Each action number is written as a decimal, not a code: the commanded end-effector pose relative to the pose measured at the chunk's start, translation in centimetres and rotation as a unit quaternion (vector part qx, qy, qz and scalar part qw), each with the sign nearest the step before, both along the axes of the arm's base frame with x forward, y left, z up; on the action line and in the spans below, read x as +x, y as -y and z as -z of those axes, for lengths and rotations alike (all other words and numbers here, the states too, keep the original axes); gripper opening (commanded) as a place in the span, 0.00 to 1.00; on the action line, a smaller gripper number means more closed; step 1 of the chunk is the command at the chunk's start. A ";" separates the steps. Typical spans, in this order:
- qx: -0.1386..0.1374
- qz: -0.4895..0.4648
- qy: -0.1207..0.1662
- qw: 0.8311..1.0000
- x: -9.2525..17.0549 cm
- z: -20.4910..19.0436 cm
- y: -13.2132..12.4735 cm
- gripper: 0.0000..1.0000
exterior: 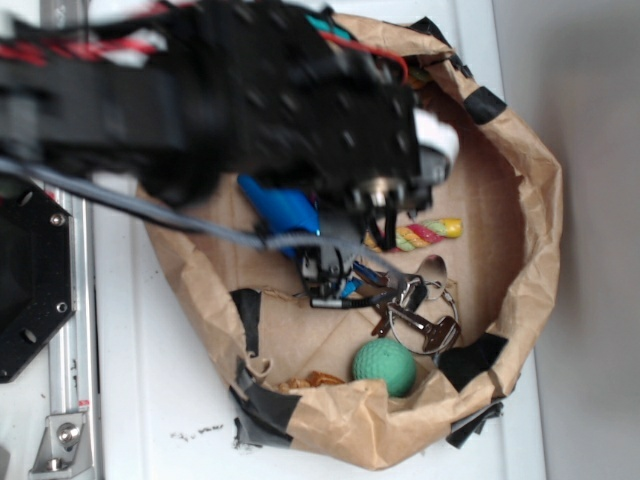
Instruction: Grab the multicolored rope.
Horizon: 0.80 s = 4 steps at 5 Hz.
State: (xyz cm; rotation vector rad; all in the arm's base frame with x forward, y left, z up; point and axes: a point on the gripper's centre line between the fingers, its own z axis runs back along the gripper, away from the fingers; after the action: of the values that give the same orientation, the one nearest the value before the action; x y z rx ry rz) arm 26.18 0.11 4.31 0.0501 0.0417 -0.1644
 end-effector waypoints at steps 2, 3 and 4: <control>0.015 -0.014 -0.027 0.999 2.6 3.6 1.8 1.00; 0.015 -0.018 -0.034 0.999 2.4 3.9 1.3 1.00; 0.009 -0.048 -0.031 0.998 1.9 3.5 0.3 0.00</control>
State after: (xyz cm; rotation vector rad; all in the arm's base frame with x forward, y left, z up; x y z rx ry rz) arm 28.66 -0.73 1.44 0.0520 0.1077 -0.0973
